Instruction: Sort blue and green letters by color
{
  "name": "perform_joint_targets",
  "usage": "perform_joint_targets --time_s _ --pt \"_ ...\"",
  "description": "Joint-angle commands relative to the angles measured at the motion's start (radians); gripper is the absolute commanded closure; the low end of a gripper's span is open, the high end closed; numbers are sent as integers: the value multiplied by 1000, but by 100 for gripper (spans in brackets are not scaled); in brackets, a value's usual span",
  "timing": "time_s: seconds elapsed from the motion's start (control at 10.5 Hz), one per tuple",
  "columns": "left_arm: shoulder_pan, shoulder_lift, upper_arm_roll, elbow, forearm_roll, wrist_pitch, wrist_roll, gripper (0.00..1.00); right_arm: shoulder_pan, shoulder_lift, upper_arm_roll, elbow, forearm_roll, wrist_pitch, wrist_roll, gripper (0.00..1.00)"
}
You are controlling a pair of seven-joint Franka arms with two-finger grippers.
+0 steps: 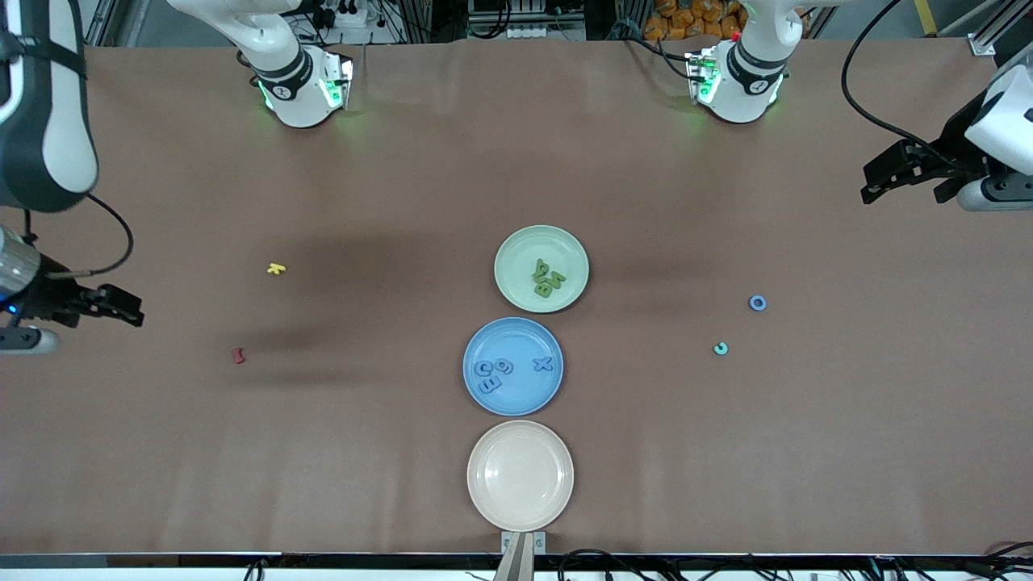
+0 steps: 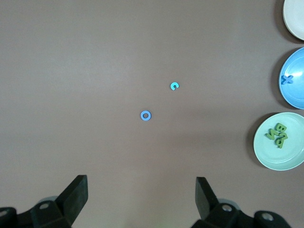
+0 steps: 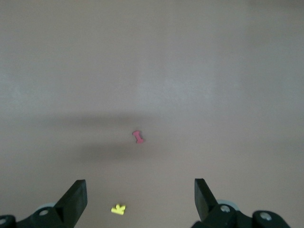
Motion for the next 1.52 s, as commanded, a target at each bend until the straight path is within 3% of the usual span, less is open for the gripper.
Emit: perform_joint_targets --time_s 0.0,0.38,0.57,1.43 --pt "4 0 1 12 -13 -9 -5 0 0 -122 1 -31 -23 -98 11 0" --pt "6 0 2 11 -17 -9 1 0 29 -168 -28 98 -23 -367 95 0" --pt "1 0 1 11 -19 -9 -14 0 32 -147 -25 222 -20 -473 113 0" --pt "-3 0 -4 12 -7 -9 -14 0 47 -123 -20 235 -15 -468 199 0"
